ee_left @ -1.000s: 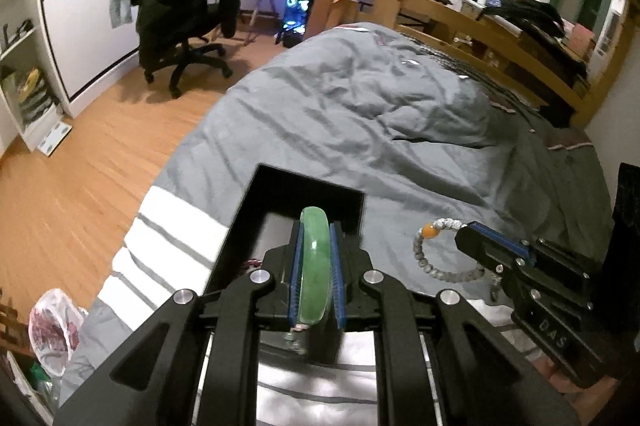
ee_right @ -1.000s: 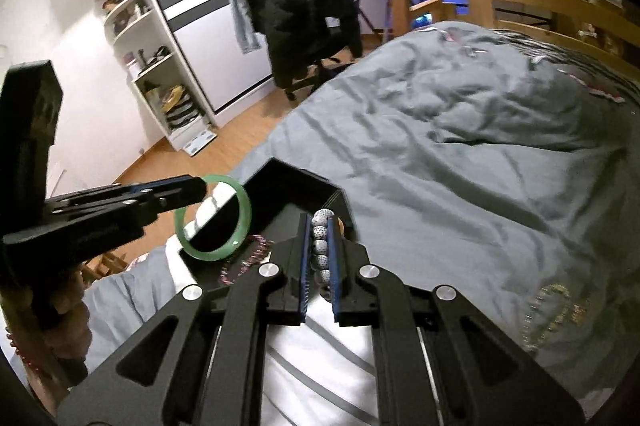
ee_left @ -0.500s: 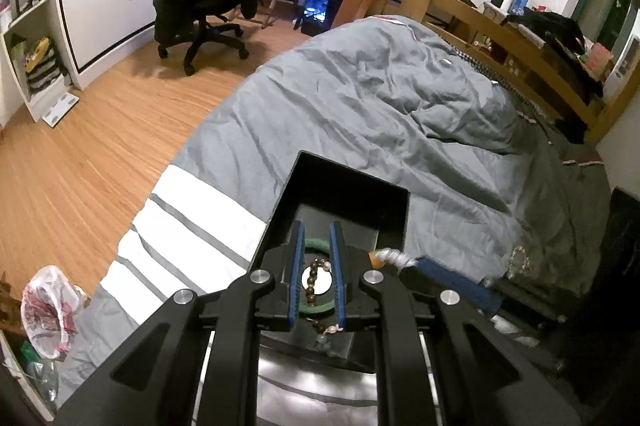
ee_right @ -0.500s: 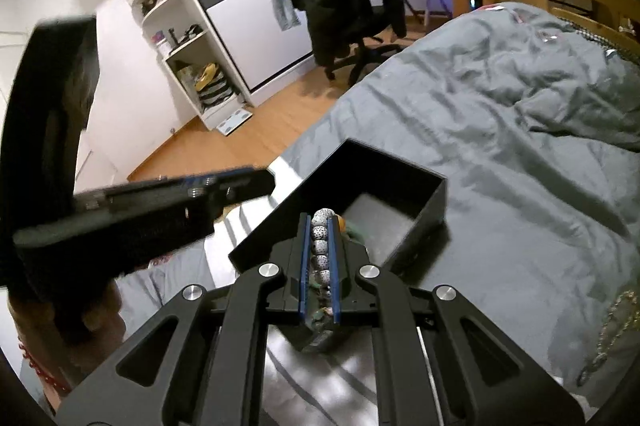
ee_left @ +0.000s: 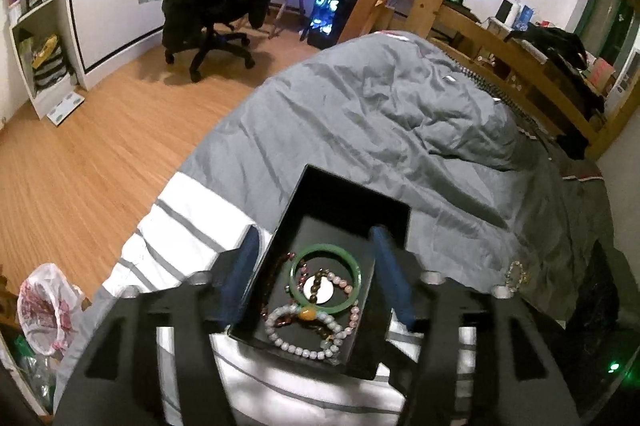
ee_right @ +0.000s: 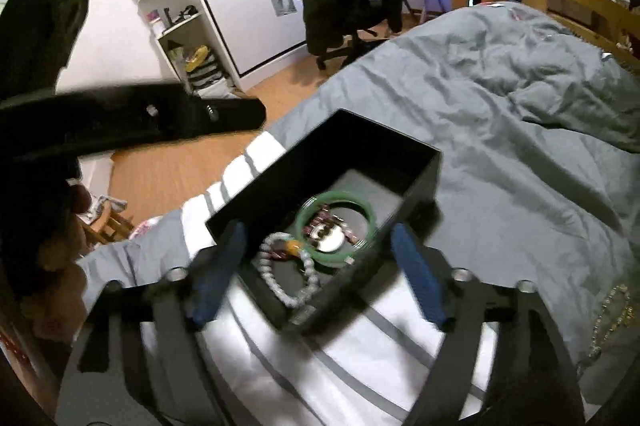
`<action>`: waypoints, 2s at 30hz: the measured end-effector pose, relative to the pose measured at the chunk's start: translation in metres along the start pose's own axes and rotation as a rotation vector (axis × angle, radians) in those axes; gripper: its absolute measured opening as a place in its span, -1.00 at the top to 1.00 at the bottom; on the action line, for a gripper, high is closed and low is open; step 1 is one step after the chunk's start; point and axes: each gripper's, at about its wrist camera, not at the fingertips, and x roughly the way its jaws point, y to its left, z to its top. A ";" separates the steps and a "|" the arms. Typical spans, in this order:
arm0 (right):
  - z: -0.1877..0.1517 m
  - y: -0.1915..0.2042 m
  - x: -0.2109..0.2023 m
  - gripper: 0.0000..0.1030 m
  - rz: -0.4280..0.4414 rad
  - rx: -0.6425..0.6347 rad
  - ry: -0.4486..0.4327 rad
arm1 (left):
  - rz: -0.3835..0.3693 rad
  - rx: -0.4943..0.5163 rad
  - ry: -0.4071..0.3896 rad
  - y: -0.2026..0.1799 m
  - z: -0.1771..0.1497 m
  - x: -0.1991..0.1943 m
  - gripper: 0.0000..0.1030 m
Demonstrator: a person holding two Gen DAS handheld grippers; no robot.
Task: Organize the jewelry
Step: 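Withdraw both tools from the box toward the gold bead bracelet, then close the left tool on the gold bead bracelet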
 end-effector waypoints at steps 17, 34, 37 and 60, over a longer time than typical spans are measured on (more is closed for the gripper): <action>-0.051 -0.100 -0.066 -0.83 -0.175 0.126 -0.018 | -0.122 0.266 -0.042 -0.105 -0.026 0.003 -0.75; -0.113 -0.206 -0.126 -0.83 -0.321 0.262 -0.037 | -0.302 0.319 0.035 -0.208 -0.047 0.064 -0.75; -0.121 -0.210 -0.123 -0.83 -0.323 0.255 -0.038 | -0.307 0.347 0.065 -0.227 -0.055 0.084 -0.75; -0.140 -0.230 -0.061 -0.05 -0.218 0.220 -0.025 | -0.350 0.543 0.227 -0.271 -0.102 0.173 0.72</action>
